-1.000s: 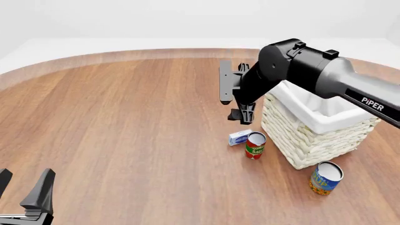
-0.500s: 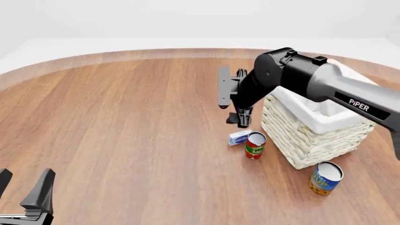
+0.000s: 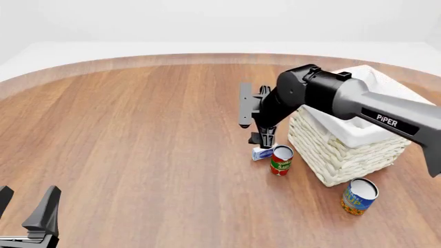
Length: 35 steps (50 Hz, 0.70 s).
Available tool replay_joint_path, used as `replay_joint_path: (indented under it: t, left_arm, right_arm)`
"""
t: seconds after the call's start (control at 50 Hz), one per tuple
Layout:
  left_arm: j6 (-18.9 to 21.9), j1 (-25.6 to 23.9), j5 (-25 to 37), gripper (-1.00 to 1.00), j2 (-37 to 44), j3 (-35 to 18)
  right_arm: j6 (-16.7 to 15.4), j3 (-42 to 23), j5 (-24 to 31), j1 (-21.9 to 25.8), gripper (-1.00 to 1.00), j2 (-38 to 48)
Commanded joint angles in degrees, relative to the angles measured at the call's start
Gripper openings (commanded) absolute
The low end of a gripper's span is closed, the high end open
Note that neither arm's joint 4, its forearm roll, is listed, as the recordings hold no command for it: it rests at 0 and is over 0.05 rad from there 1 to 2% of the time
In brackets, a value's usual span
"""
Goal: Pick up the alphabet soup and the cream cheese box, and put them in the basket.
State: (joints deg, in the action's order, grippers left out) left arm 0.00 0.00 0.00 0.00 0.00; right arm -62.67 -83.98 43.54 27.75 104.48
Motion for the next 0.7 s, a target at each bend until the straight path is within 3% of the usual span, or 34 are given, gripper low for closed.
replay_joint_path:
  t: [0.02,0.7]
  left_arm:
    - [0.0,0.0,0.0,1.00,0.0,0.0]
    - [0.0,0.0,-0.1,1.00,0.4,-0.2]
  right_arm:
    - [0.6,1.4,-1.1,0.3,1.00,-0.1]
    - [0.1,3.3,-2.6,0.5,1.00,0.5]
